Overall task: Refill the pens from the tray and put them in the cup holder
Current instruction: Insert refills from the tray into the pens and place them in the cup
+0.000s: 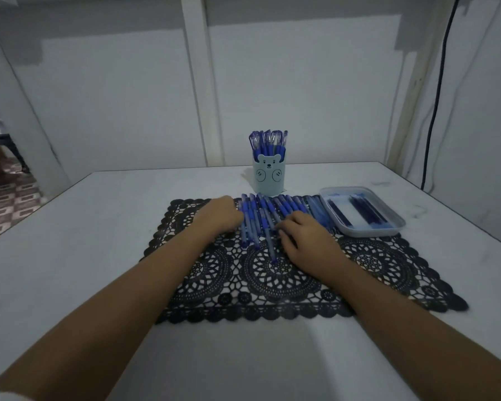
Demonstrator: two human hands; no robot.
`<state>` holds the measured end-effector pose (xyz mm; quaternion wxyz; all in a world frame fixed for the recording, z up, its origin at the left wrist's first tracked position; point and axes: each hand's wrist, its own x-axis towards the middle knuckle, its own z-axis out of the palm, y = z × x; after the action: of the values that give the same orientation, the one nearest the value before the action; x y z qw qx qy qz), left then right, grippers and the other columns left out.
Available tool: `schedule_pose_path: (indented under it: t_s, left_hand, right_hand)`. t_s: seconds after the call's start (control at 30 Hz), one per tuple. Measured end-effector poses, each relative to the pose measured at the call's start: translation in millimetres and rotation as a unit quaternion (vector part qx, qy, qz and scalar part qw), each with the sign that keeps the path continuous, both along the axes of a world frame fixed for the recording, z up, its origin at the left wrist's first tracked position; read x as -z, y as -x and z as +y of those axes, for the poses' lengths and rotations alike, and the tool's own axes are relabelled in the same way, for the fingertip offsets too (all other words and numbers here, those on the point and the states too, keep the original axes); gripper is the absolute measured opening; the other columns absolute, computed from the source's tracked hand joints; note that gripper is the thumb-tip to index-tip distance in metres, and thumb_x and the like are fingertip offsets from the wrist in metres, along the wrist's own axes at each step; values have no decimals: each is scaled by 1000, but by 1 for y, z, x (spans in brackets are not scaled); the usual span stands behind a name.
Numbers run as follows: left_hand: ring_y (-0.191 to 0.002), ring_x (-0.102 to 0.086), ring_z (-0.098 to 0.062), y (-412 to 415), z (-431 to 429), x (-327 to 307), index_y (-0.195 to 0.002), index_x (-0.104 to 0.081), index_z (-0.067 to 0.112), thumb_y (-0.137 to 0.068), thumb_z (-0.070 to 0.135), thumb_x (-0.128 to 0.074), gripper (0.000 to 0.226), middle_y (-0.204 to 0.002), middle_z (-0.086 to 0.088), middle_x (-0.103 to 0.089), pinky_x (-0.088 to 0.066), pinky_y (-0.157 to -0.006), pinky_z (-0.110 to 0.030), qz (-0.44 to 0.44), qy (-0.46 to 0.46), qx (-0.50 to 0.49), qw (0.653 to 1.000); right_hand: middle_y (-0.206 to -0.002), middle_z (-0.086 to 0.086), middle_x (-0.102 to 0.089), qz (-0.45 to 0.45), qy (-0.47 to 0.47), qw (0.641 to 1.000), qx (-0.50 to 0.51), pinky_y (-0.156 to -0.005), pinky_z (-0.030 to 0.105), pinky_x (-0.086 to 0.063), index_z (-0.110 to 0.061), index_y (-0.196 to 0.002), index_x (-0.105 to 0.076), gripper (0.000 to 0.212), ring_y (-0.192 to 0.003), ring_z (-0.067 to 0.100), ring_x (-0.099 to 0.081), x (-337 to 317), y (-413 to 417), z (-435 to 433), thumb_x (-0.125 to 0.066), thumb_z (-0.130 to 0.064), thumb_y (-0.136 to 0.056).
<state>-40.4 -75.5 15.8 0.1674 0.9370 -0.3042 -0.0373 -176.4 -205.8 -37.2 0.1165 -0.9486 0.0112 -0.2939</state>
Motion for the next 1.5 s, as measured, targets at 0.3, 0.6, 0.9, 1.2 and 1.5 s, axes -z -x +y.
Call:
schedule_pose_path:
  t_s: [0.3,0.6,0.9,1.2,1.5]
  left_hand:
    - [-102,-56,-33,42,11,-14,-91,-62,0,-93,15,-42,25,-109,-22,-61,-44,-82,-33,25,-39,48,998]
    - [-96,-56,-28,43,31,2,-106,-54,3,-89,11,-47,20,-110,-15,-58,-43,-75,-33,-59,-66,-50,995]
    - [-82,-55,-22,68,51,25,-120,-45,7,-96,23,-37,29,-116,-8,-46,-41,-61,-30,-198,110,54,972]
    - [-99,-54,-17,63,51,29,-120,-55,16,-97,29,-39,31,-111,-1,-58,-38,-85,-35,-243,82,217,942]
    - [-107,-50,-16,61,50,30,-124,-54,20,-98,31,-36,33,-115,1,-58,-29,-89,-33,-228,64,232,943]
  right_hand:
    - [-94,11,-60,37,72,996,48,-73,36,-45,-5,-101,-63,26,-87,27,-54,-6,1,7,-46,-20,-90]
    - [-104,8,-58,13,1,989,146,-80,38,-42,-12,-111,-59,27,-96,25,-53,-9,9,19,-42,-22,-92]
    - [-118,19,-56,-99,86,990,58,-87,43,-48,-2,-124,-52,45,-106,34,-55,-7,14,40,-40,-20,-84]
    - [-80,15,-64,-44,169,984,28,-58,35,-49,-1,-94,-62,22,-72,30,-60,-2,21,33,-68,0,-73]
    - [-65,7,-61,-14,127,992,8,-45,32,-42,-9,-93,-57,29,-53,28,-54,-5,25,38,-38,-30,-88]
